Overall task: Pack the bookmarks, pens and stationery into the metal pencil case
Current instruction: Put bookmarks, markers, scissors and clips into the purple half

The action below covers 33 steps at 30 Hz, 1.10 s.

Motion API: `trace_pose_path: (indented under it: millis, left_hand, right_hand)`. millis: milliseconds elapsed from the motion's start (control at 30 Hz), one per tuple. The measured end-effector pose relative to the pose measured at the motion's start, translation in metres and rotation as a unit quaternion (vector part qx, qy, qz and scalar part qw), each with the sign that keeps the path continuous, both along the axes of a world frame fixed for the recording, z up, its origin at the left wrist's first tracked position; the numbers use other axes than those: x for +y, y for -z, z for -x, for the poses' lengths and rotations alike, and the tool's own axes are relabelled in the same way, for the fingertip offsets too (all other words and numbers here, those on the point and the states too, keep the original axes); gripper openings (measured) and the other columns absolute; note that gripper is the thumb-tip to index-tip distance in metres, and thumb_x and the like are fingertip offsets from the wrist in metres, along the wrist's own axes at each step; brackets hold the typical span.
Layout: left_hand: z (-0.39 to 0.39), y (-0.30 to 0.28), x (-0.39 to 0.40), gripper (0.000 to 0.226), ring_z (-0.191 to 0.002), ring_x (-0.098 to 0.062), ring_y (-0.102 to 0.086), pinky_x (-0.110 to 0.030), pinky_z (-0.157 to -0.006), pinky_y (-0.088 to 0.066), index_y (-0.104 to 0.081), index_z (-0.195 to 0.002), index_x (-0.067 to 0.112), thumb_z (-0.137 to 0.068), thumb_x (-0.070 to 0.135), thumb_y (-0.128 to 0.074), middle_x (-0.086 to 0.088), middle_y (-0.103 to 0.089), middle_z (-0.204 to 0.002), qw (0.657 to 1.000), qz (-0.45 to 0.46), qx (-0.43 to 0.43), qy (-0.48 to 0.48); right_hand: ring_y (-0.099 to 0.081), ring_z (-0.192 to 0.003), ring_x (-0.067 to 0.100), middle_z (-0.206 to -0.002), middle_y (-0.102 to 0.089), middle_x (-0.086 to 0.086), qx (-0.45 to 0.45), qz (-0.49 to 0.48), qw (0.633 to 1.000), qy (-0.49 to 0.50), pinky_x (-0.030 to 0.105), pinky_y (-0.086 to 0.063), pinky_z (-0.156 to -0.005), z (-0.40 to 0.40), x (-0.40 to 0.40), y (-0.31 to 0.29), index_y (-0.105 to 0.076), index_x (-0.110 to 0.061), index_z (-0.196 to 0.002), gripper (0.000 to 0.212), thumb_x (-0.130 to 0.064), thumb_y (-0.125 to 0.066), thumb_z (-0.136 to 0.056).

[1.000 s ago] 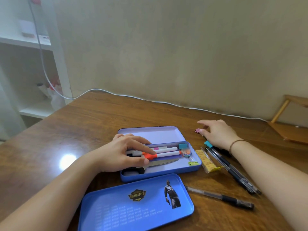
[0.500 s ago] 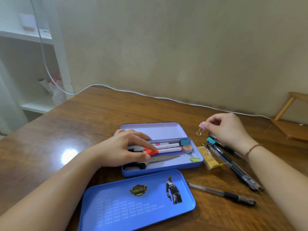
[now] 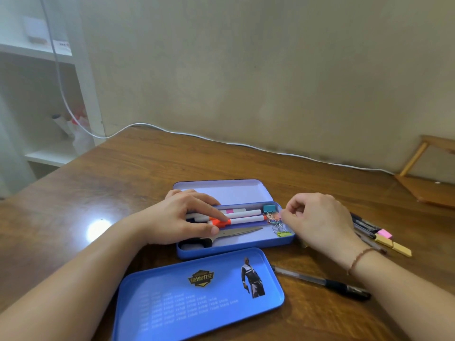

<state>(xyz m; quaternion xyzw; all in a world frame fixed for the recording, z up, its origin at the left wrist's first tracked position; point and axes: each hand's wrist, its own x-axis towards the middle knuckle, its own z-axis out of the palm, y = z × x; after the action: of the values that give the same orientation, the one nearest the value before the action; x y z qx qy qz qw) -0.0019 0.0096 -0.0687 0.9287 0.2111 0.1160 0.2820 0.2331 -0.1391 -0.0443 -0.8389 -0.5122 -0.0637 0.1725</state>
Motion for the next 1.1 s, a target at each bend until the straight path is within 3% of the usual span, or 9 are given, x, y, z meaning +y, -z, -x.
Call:
trace_pose_path:
  millis: [167,367,567,667,767,867,967,1100]
  left_hand:
    - [0.0,0.001,0.001,0.024,-0.108,0.04,-0.017,-0.025,-0.102,-0.012,-0.067,-0.111,0.056,-0.089,0.047,-0.066,0.028,-0.047,-0.128,1.0,0.0,0.0,0.003]
    - [0.001,0.002,0.003,0.025,-0.11,0.039,-0.017,-0.026,-0.103,-0.012,-0.066,-0.111,0.059,-0.087,0.051,-0.066,0.032,-0.045,-0.125,1.0,0.001,-0.002,0.009]
    - [0.0,0.004,0.003,0.025,-0.11,0.038,-0.017,-0.026,-0.103,-0.013,-0.066,-0.111,0.058,-0.087,0.05,-0.064,0.03,-0.046,-0.128,1.0,-0.001,-0.004,0.005]
    - [0.001,0.006,0.006,0.029,-0.112,0.037,-0.02,-0.028,-0.104,-0.015,-0.063,-0.112,0.062,-0.083,0.063,-0.063,0.036,-0.045,-0.124,1.0,-0.004,-0.009,0.016]
    - [0.0,0.007,0.008,0.043,-0.118,0.029,-0.028,-0.032,-0.107,-0.021,-0.061,-0.115,0.061,-0.074,0.071,-0.057,0.041,-0.047,-0.121,0.999,-0.016,-0.02,0.023]
    - [-0.001,0.009,0.009,0.048,-0.125,0.011,-0.042,-0.041,-0.114,-0.026,-0.061,-0.119,0.057,-0.074,0.073,-0.055,0.036,-0.055,-0.124,0.999,-0.026,-0.032,0.027]
    - [-0.002,0.009,0.009,0.048,-0.124,0.011,-0.043,-0.042,-0.115,-0.026,-0.061,-0.118,0.057,-0.073,0.073,-0.055,0.037,-0.055,-0.123,0.999,-0.022,-0.038,0.023]
    - [-0.001,0.01,0.009,0.046,-0.125,0.009,-0.042,-0.043,-0.115,-0.026,-0.06,-0.118,0.059,-0.075,0.073,-0.054,0.036,-0.054,-0.125,0.999,-0.017,-0.032,0.024]
  right_hand:
    - [-0.048,-0.066,0.006,-0.06,-0.053,-0.017,-0.038,0.019,0.999,-0.019,0.019,-0.025,-0.049,0.004,-0.002,0.0,-0.063,-0.033,-0.074,0.018,-0.048,-0.06,-0.084]
    - [-0.052,-0.068,0.004,-0.065,-0.057,-0.014,-0.012,0.035,0.998,-0.053,0.022,-0.033,-0.051,-0.003,-0.004,0.0,-0.056,-0.035,-0.08,0.015,-0.049,-0.063,-0.08]
    - [-0.052,-0.071,0.004,-0.071,-0.057,-0.013,-0.011,0.054,0.996,-0.074,0.021,-0.028,-0.052,-0.007,0.0,0.001,-0.055,-0.037,-0.083,0.013,-0.043,-0.066,-0.08]
    - [-0.055,-0.069,0.005,-0.069,-0.06,-0.012,0.027,-0.015,0.996,-0.083,0.026,-0.036,-0.058,-0.013,-0.003,-0.003,-0.06,-0.033,-0.074,0.018,-0.049,-0.065,-0.08]
    - [-0.055,-0.068,0.002,-0.073,-0.064,-0.014,0.049,-0.107,0.992,-0.034,0.026,-0.04,-0.06,-0.045,-0.018,-0.021,-0.065,-0.03,-0.075,0.011,-0.037,-0.066,-0.083]
    - [-0.055,-0.073,0.007,-0.089,-0.067,-0.004,0.012,-0.024,0.998,0.063,0.025,-0.041,-0.066,-0.094,-0.048,-0.035,-0.067,-0.027,-0.089,0.008,-0.019,-0.065,-0.087]
    - [-0.055,-0.082,0.013,-0.102,-0.069,0.0,0.014,0.097,0.987,0.126,0.027,-0.043,-0.074,-0.126,-0.078,-0.027,-0.064,-0.031,-0.089,0.016,-0.017,-0.069,-0.084]
    - [-0.056,-0.076,0.005,-0.087,-0.066,-0.01,0.029,0.064,0.995,0.065,0.025,-0.039,-0.06,-0.124,-0.096,-0.013,-0.061,-0.039,-0.075,0.021,-0.022,-0.072,-0.082]
